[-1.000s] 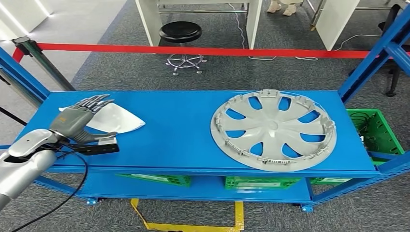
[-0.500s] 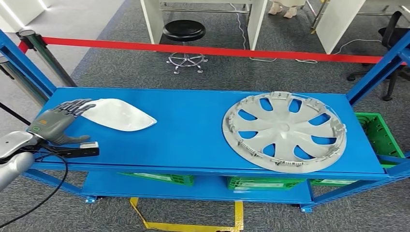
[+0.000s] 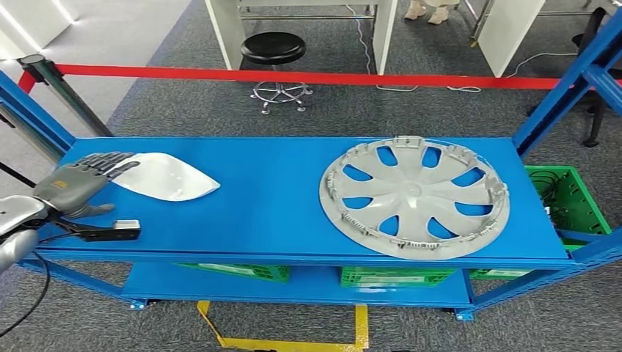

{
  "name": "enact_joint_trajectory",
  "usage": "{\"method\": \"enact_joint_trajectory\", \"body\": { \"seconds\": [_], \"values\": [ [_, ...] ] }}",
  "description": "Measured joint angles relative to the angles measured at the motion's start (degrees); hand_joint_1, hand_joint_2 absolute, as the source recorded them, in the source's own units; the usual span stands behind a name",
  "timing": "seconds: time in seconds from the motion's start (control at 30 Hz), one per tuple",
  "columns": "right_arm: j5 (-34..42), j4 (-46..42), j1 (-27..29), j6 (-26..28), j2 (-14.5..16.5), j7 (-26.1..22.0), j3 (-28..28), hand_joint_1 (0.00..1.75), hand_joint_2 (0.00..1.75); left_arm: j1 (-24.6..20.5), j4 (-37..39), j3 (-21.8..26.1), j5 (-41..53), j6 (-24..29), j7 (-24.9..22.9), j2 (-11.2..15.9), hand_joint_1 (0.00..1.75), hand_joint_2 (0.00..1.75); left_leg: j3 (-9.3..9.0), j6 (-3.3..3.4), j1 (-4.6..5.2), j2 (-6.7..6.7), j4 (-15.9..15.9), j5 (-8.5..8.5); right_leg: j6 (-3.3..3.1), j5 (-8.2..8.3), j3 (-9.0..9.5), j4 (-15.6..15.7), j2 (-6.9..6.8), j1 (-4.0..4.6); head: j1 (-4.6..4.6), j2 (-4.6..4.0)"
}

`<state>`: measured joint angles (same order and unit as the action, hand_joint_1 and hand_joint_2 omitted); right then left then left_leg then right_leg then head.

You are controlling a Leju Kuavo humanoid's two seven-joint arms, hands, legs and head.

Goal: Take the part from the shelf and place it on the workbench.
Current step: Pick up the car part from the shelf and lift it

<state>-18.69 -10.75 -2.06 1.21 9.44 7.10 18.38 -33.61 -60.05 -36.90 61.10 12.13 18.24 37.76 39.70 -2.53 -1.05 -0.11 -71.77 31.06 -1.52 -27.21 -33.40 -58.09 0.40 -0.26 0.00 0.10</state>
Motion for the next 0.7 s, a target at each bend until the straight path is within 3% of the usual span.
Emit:
{"method": "enact_joint_trajectory", "body": {
  "seconds": [0.07, 0.13, 0.27, 0.33, 0.4, 0.43, 0.47, 0.5, 0.6, 0.63, 0.7],
  "values": [
    [-0.1, 0.0, 0.0, 0.0, 0.0, 0.0, 0.0, 0.00, 0.00, -0.8, 0.1, -0.4, 0.5, 0.3, -0.3, -0.1, 0.00, 1.75, -3.54, 0.13, -0.09, -0.01, 7.6, -3.91, 0.22, -0.11, 0.15, 0.0, 0.11, 0.08, -0.01, 0.00],
    [-0.2, 0.0, -0.1, 0.0, 0.0, 0.1, 0.0, 0.00, 0.00, -1.8, 0.4, -1.0, 1.9, 1.1, -0.7, -0.3, 0.00, 1.75, -5.75, 0.50, 0.06, -0.03, 12.7, -5.31, 0.72, -0.16, -0.07, -0.2, 0.21, 0.29, 0.02, 0.01],
    [-0.4, 0.0, -0.1, 0.0, 0.0, 0.4, 0.0, 0.00, 0.00, -3.7, 1.5, -2.8, 5.0, 2.2, -2.0, -1.5, 0.00, 1.75, -5.78, 1.86, 0.18, -0.03, 13.6, -5.27, 1.95, -0.68, -0.95, -0.9, 0.11, 0.22, 0.05, 0.00],
    [-0.4, 0.0, -0.2, 0.0, 0.0, 0.4, 0.0, 0.00, 0.00, -4.9, 2.2, -3.6, 5.7, 2.1, -2.4, -2.4, 0.00, 1.75, -5.78, 2.57, 0.05, 0.01, 13.9, -5.45, 2.47, -3.25, -3.18, -5.2, 0.05, 0.15, 0.20, 0.00],
    [-0.5, 0.0, -0.2, 0.0, 0.0, 0.5, 0.0, 0.00, 0.00, -5.7, 2.9, -4.4, 6.0, 1.9, -2.5, -3.3, 0.00, 1.75, -5.70, 2.91, 0.18, 0.07, 13.8, -5.46, 2.68, -6.61, -7.05, -13.2, 0.03, 0.13, 0.33, 0.00],
    [-0.5, 0.0, -0.1, 0.0, 0.0, 0.5, 0.0, 0.00, 0.00, -5.8, 3.1, -4.7, 6.1, 1.9, -2.5, -3.7, 0.00, 1.75, -5.70, 2.95, 0.25, 0.10, 13.8, -5.46, 2.70, -7.40, -8.60, -16.2, 0.03, 0.13, 0.34, -0.01],
    [-0.5, 0.0, -0.1, 0.0, 0.0, 0.6, 0.0, 0.00, 0.00, -5.9, 3.4, -5.0, 6.1, 1.8, -2.5, -4.0, 0.00, 1.75, -5.72, 2.97, 0.32, 0.13, 13.8, -5.45, 2.67, -7.12, -9.23, -17.2, 0.03, 0.13, 0.37, -0.01],
    [-0.5, 0.0, 0.0, 0.0, 0.0, 0.6, 0.0, 0.00, 0.00, -6.0, 3.5, -5.2, 6.1, 1.8, -2.5, -4.2, 0.00, 1.75, -5.76, 2.96, 0.37, 0.13, 13.8, -5.44, 2.55, -5.72, -8.61, -15.7, 0.03, 0.14, 0.36, -0.02],
    [-0.5, 0.0, -0.1, 0.0, 0.0, 0.6, 0.0, 0.00, 0.00, -6.7, 4.0, -5.8, 6.2, 2.0, -2.5, -4.8, 0.00, 1.75, -5.78, 2.74, 0.57, 0.04, 13.6, -5.33, 1.87, -0.58, -2.85, -4.1, 0.04, 0.20, 0.35, -0.01],
    [-0.5, 0.0, -0.1, 0.0, 0.0, 0.5, 0.0, 0.00, 0.00, -7.0, 4.2, -6.0, 6.3, 2.1, -2.5, -4.9, 0.00, 1.75, -5.69, 2.54, 0.65, 0.00, 13.6, -5.33, 1.70, 0.01, -1.53, -1.6, 0.07, 0.24, 0.31, 0.00],
    [-0.5, 0.0, -0.1, 0.0, 0.0, 0.3, 0.0, 0.00, 0.00, -7.6, 4.8, -6.4, 6.7, 2.3, -2.5, -5.2, 0.00, 1.75, -5.58, 2.02, 0.74, -0.06, 13.6, -5.43, 1.44, 0.03, -0.78, -0.4, 0.16, 0.34, 0.27, -0.01]
  ]
}}
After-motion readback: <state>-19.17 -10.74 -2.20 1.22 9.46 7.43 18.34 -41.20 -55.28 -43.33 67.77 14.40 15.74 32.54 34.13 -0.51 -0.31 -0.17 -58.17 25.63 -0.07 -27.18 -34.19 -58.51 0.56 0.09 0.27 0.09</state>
